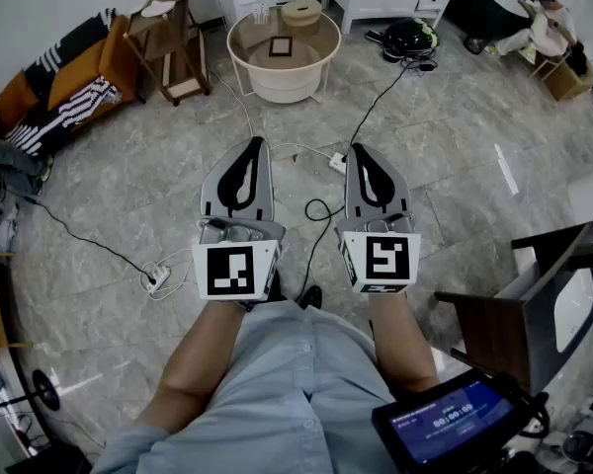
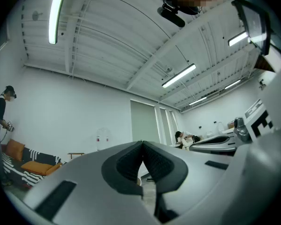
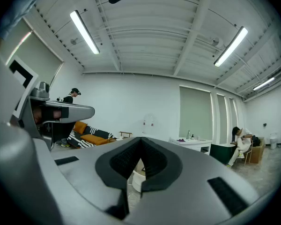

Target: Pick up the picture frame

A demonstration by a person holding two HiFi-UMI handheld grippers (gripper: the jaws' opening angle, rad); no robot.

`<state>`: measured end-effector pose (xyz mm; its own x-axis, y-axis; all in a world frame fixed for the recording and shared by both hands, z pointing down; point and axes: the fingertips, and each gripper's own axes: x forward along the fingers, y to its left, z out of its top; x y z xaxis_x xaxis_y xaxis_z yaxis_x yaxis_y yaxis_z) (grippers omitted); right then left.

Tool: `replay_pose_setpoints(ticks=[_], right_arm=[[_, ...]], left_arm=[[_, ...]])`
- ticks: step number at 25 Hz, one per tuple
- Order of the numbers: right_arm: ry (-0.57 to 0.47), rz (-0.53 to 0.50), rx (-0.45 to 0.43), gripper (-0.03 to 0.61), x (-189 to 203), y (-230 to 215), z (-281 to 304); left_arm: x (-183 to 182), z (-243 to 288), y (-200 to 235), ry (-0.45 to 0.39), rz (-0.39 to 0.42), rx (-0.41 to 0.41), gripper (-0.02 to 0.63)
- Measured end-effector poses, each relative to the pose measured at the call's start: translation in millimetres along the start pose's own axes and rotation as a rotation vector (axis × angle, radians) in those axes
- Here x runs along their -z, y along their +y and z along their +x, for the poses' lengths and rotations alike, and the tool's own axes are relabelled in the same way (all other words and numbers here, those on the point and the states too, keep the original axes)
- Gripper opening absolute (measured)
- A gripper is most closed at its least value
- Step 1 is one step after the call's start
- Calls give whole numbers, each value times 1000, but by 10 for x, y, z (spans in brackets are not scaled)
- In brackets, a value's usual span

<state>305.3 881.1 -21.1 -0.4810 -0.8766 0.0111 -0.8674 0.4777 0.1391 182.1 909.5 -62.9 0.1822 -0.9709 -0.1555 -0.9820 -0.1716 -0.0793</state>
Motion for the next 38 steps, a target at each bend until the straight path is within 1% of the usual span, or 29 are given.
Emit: replay_pose_setpoints(ticks=[6, 9, 12, 14, 19, 23, 25, 28, 31, 35, 38], right_arm=[[-5, 20, -9, 12, 109, -44, -107], [-1, 35, 17, 14, 171, -162, -113], [25, 50, 37, 14, 167, -158, -70], [41, 58, 38, 14, 224, -159, 65], [82, 73, 19, 14, 599, -235, 721], [93, 43, 19, 14, 659, -170, 1372], [90, 29, 21, 14, 647, -122, 1739], [80, 19, 19, 14, 581, -44, 2300], [56, -4, 15, 14, 436, 23, 2779], [15, -11, 35, 14, 223, 37, 3220], [0, -18, 55, 14, 150, -5, 3427]], left_arm=[[82, -81, -86, 13, -5, -12, 11], [115, -92, -131, 29, 6, -16, 11], [113, -146, -1, 62, 19, -29, 11], [175, -77, 129, 78, 20, -42, 11], [592, 405, 474, 100, -11, -77, 11], [772, 835, 913, 86, -18, -81, 11], [814, 1082, 1176, 60, -4, -80, 11], [875, 1444, 1557, 68, -24, -80, 11], [822, 1767, 1888, 42, -19, -76, 11], [745, 2103, 2221, 13, -2, -64, 11], [789, 2306, 2402, 10, 10, -55, 11]])
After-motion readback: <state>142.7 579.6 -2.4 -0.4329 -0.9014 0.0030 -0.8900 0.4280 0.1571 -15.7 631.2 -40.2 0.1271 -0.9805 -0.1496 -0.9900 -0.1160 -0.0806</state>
